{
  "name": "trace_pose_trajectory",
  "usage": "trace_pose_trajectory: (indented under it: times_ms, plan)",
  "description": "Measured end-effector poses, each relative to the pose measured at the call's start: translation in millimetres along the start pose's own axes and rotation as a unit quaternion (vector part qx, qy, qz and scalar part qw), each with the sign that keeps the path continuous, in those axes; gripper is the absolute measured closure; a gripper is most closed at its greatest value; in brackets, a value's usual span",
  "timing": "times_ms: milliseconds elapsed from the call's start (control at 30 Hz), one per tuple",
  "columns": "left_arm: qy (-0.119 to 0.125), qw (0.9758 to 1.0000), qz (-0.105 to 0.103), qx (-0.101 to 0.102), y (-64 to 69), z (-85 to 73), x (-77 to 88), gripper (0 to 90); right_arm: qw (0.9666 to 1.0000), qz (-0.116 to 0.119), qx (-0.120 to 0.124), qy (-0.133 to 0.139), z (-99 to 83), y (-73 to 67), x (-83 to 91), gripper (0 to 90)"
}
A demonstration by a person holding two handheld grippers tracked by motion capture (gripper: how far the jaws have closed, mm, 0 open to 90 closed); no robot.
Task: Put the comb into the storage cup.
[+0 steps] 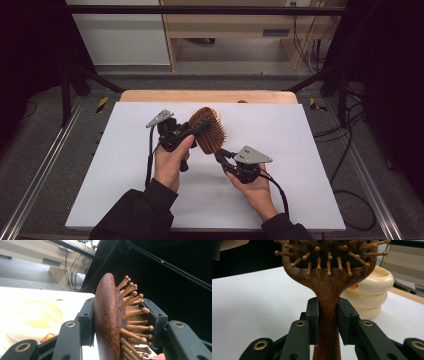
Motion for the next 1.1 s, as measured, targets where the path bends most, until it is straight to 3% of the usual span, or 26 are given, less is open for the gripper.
trace_pose_trajectory:
  times_ms: [467, 700, 800, 933, 1100]
  plan:
    - [0.001, 0.9999, -0.007, -0.008, 3.9, -0.7, -2.1, 52.1, 1.0000, -0.002, 0.001, -0.008, -0.9, 1.9, 0.0, 71.4]
    - [0.012, 0.9999, 0.006, -0.010, 1.5, 6.1, 0.8, 52.0, 0.9992, -0.010, -0.025, -0.030, -5.9, 7.8, 0.9, 42.3]
    - [0.015, 0.9999, 0.009, -0.002, -0.7, 7.9, 2.0, 51.9, 0.9989, -0.022, -0.019, -0.036, -8.0, 11.9, 4.0, 39.0]
    - [0.023, 0.9996, 0.011, -0.010, -1.1, 10.9, 5.0, 51.8, 0.9985, -0.029, -0.010, -0.045, -9.0, 14.1, 5.6, 37.3]
    - [0.030, 0.9994, 0.011, -0.008, -3.3, 15.1, 8.2, 51.7, 0.9981, -0.036, -0.008, -0.050, -10.4, 14.7, 3.7, 26.7]
Point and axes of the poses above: each handheld gripper's, and its own axes: x roughly backward along the jaws, z roughly out of its top, y roughly to its right, the point moved 7 cm from there along -x, roughly forward along the jaws, and after that the axes turned 2 degrees about -z, right-handed, at the moved point
